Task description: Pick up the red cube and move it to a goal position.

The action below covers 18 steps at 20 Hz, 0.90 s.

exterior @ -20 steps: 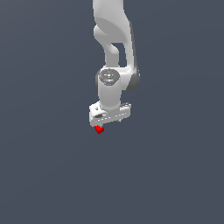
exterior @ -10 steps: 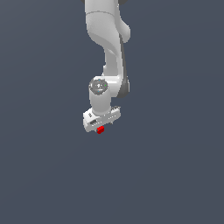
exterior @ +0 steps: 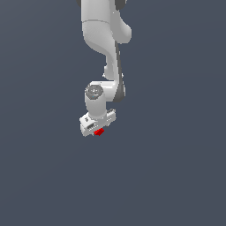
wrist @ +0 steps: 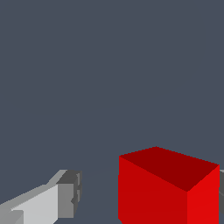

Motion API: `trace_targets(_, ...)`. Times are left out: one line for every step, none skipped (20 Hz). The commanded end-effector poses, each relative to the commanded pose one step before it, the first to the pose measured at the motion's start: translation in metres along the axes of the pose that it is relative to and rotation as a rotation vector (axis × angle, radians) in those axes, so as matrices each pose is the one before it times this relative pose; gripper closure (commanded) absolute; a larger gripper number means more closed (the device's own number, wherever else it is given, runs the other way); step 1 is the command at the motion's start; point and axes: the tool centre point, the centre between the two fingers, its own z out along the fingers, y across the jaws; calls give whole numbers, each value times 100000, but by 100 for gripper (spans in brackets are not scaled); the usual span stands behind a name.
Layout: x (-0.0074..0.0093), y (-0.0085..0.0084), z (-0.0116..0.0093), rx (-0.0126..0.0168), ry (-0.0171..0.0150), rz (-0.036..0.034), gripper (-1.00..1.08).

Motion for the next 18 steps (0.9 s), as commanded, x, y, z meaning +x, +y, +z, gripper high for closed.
trace_targets(-327,-233,763,850,-816,-1335,-92)
trace_targets(-5,41,36,-13,-12,-137,-92)
trace_targets(-14,31,10,0,0,0,-92)
trace_targets(0,0,0,0,0,0,108)
trace_targets(0,0,0,0,0,0,108)
trace_targets(0,0,0,0,0,0,108)
trace_targets(0,0,0,0,0,0,108)
trace_targets(0,0,0,0,0,0,108)
trace_targets(0,0,0,0,0,0,108)
trace_targets(0,0,0,0,0,0,108)
trace_targets(0,0,0,0,0,0,108)
trace_targets(0,0,0,0,0,0,108)
trace_targets(0,0,0,0,0,0,108)
trace_targets(-1,3,-12,0,0,0,108)
trace_targets(3,-4,-27,0,0,0,108)
trace_targets(9,-12,-82,0,0,0,108)
trace_targets(15,-20,-137,0,0,0,108)
trace_targets(21,-28,-192,0,0,0,108)
